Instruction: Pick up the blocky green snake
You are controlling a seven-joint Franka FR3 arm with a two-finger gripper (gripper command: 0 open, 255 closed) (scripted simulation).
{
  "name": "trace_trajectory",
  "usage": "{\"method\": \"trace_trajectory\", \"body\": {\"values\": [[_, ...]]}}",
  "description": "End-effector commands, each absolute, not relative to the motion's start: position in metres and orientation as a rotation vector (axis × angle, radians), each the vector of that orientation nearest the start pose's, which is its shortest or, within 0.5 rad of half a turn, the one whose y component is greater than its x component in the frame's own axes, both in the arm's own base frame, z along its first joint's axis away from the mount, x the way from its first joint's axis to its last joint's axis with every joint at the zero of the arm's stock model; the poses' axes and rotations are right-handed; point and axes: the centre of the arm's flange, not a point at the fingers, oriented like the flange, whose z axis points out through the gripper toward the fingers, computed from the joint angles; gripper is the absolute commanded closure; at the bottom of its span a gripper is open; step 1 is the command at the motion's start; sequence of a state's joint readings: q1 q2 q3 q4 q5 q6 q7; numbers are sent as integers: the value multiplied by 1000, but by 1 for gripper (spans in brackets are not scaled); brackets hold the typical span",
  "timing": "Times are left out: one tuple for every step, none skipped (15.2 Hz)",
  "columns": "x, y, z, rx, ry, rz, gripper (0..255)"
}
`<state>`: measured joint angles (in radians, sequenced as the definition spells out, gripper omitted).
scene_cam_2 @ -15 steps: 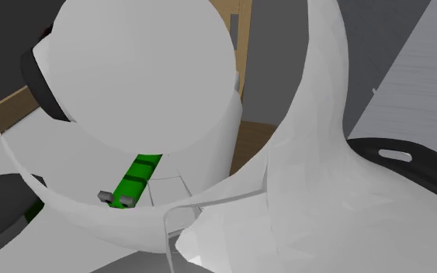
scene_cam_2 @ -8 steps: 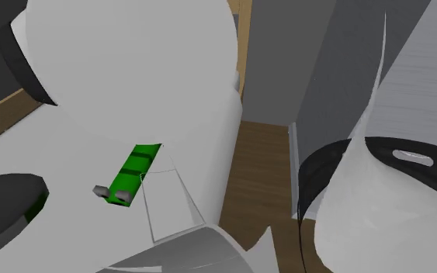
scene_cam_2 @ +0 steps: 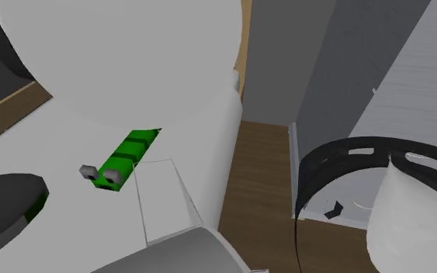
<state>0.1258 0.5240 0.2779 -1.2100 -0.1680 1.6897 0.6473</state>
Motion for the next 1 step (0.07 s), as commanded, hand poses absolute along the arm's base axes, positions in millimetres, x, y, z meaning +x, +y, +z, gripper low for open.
{"method": "trace_trajectory", "body": {"values": [[667,219,486,-3153,403,12,255]]}}
